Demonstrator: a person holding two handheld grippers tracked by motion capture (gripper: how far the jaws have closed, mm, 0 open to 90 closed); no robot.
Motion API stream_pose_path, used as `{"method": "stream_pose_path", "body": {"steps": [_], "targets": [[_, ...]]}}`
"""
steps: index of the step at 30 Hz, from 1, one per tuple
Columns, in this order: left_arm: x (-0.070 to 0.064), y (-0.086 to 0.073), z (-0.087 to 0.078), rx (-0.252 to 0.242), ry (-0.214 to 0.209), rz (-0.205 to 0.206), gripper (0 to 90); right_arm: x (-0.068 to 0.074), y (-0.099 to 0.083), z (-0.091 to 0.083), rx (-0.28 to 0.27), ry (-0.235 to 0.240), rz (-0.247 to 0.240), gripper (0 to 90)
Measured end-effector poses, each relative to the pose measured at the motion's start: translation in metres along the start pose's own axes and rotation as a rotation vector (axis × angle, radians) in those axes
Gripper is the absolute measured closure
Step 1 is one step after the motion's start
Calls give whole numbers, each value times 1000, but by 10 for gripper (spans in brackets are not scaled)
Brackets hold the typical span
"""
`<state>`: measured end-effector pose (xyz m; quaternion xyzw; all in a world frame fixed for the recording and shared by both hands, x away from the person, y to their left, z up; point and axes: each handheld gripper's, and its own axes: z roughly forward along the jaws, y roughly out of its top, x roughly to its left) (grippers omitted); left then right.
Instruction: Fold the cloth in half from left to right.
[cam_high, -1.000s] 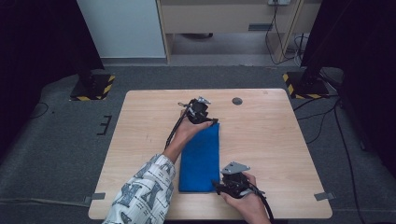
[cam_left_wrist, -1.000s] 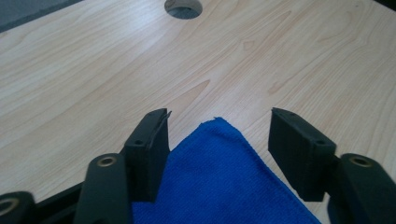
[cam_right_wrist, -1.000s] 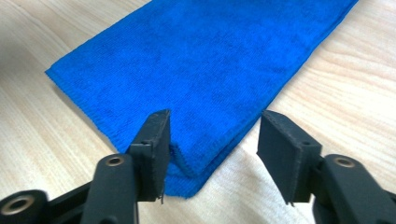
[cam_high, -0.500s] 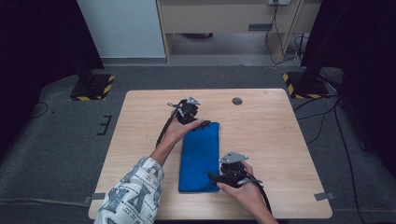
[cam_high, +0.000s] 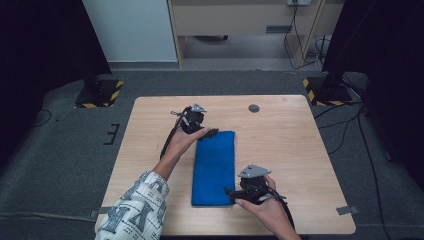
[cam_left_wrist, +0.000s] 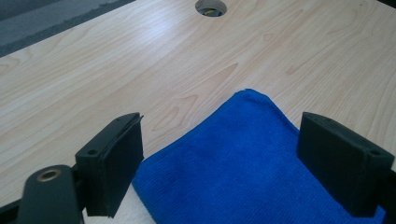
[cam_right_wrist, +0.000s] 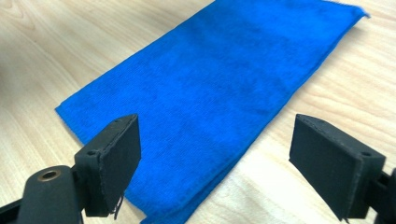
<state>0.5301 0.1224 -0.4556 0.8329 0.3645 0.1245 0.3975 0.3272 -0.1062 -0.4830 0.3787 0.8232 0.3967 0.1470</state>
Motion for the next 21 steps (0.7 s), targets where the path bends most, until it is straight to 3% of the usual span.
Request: {"method": "stream_pose_path", "body": {"steps": [9,17,21], "targets": [[10,-11,-6,10,15,14,142,-22,12,22,-9,-5,31,184],[20,-22,-9,8,25,11,125,-53,39,44,-30,-49,57,183],[21,-23,-9,10,31,14,122,-60,49,53,-21,-61,59,174]]}}
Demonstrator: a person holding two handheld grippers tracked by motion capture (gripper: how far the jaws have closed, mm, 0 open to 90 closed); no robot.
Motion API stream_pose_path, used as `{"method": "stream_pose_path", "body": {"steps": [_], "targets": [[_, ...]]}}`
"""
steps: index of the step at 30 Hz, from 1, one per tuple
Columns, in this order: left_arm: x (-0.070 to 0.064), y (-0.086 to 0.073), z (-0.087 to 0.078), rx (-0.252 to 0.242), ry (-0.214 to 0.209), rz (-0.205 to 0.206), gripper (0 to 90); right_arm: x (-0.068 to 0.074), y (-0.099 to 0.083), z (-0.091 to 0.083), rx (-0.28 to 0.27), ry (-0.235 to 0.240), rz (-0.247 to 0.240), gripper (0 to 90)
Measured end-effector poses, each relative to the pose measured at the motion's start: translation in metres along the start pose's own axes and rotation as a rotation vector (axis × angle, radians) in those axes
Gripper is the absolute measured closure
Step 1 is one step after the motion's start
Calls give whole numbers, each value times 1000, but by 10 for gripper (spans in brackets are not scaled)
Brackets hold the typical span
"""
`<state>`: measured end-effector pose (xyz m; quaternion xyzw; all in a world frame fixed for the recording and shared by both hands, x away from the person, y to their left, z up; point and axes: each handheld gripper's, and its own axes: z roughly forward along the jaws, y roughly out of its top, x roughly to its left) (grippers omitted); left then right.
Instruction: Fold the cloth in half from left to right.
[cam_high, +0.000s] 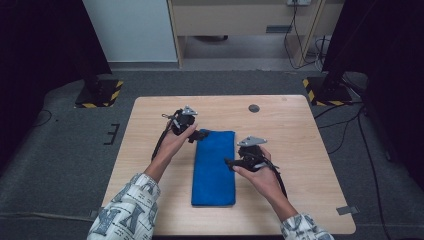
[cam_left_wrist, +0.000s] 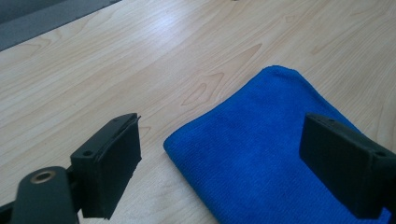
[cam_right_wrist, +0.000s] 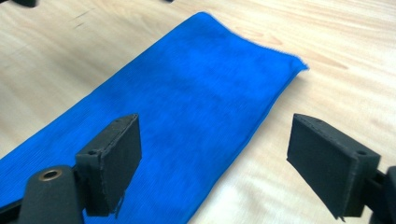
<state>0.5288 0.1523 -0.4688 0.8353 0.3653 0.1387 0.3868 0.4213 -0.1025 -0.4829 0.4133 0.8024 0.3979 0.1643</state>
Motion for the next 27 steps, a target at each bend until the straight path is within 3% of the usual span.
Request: {"method": "stream_pose_path", "body": {"steps": [10,19,27], "targets": [[8,-8,8,32,4,5,128,-28,27,36,47,-46,5,211],[14,-9,7,25,30,5,132,-45,46,54,32,-36,10,281],[26,-14,9,25,26,-35,136,-56,62,79,60,-22,-1,306]]}}
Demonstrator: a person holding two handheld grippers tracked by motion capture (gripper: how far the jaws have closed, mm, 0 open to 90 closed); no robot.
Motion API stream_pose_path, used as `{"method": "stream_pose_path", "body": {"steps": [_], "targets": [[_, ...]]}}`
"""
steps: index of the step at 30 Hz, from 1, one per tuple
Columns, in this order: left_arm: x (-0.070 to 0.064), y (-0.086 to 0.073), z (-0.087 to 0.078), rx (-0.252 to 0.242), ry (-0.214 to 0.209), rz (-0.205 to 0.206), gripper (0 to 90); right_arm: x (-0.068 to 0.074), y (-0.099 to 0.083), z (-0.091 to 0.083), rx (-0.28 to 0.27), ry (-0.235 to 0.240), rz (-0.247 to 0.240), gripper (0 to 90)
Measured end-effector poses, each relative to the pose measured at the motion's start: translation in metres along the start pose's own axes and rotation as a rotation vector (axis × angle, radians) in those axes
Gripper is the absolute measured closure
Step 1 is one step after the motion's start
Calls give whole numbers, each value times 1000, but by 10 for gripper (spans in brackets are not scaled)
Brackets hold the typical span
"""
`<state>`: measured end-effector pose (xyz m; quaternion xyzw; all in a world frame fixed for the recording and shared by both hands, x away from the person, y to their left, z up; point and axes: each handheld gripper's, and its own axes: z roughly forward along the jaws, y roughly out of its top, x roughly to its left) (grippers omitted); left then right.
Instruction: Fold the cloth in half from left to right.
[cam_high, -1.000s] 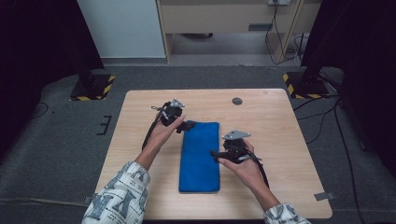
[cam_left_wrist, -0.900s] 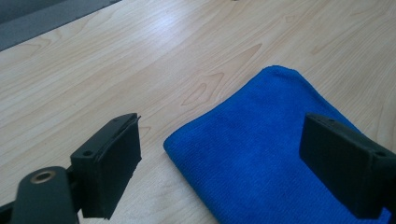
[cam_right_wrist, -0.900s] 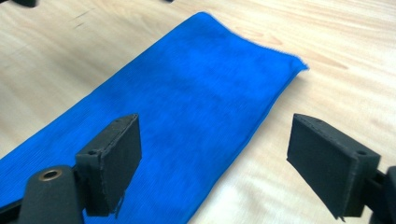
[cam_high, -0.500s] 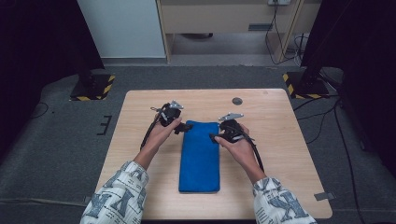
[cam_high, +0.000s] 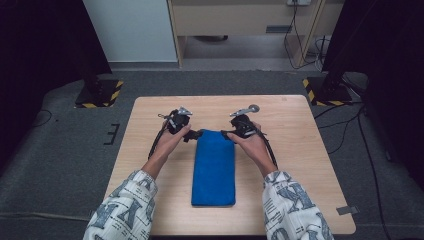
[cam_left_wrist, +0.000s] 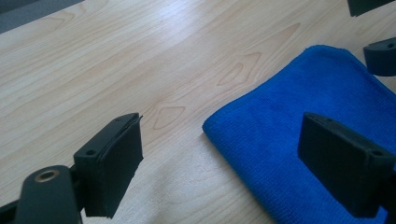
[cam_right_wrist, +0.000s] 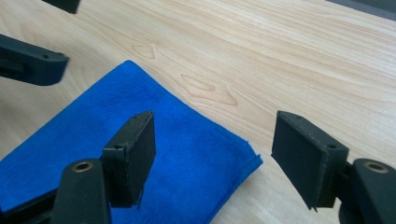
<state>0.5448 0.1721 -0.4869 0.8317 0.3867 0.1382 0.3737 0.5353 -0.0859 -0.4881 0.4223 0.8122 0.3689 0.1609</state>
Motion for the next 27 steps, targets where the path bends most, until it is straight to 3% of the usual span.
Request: {"method": "stream_pose_path", "body": {"steps": [11,17,22,27], "targets": [[-6,4,8,7,-20,7,140,-12,-2,11,12,32,18,290],[-9,2,16,24,-12,4,140,-17,-5,15,26,16,34,292],[-12,1,12,31,-39,24,139,-14,-9,14,41,4,22,302],[-10,0,7,15,-51,18,141,-12,-10,10,37,1,20,310]]}}
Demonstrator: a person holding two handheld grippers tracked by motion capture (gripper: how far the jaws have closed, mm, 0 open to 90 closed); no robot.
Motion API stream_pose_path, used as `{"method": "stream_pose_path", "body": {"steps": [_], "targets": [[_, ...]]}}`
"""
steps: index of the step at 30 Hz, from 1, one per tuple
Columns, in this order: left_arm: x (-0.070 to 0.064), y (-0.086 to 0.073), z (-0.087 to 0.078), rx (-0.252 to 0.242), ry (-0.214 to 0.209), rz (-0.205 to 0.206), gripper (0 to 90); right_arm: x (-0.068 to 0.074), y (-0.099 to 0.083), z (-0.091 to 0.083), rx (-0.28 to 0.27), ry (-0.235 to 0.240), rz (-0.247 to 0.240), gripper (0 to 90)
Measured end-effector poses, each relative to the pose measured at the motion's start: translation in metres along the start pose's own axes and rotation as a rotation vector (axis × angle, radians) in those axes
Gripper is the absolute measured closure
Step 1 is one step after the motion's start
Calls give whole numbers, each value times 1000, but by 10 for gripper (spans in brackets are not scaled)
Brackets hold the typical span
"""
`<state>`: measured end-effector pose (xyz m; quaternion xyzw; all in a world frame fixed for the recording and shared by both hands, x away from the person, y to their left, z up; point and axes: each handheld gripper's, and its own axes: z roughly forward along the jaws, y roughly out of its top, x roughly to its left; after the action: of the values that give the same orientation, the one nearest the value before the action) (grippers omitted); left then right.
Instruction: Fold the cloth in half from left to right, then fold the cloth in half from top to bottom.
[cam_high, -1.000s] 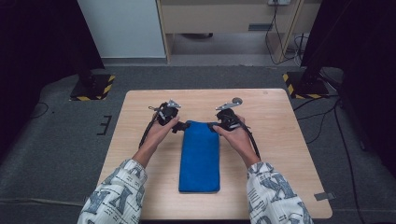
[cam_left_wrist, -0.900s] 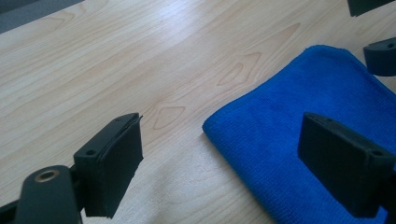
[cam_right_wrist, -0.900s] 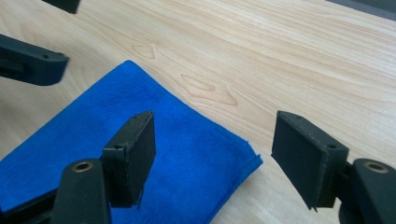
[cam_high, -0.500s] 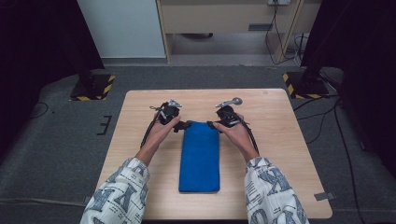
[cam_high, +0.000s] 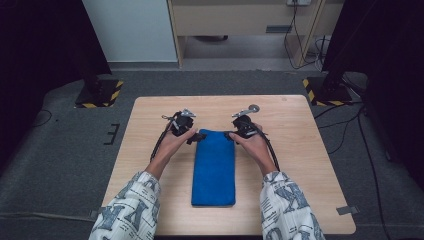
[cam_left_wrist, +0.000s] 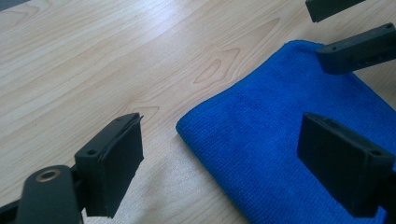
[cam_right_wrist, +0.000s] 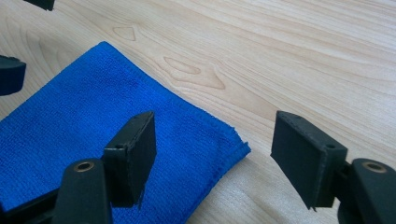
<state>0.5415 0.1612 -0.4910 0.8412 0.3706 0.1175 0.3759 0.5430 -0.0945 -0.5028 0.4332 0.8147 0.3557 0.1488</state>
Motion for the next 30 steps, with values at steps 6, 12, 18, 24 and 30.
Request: {"method": "stream_pose_path", "body": {"steps": [6,12,18,24,30], "targets": [[3,-3,7,14,12,-7,158,1,-2,3,6,1,-1,310],[4,-6,13,25,14,-9,170,-5,-4,8,18,-13,17,327],[1,-6,10,28,25,6,218,-10,-9,14,44,-14,37,343],[-1,-5,7,35,36,20,272,-10,-12,19,41,-2,57,366],[-1,-7,12,40,37,14,294,-7,-11,24,26,5,52,430]]}}
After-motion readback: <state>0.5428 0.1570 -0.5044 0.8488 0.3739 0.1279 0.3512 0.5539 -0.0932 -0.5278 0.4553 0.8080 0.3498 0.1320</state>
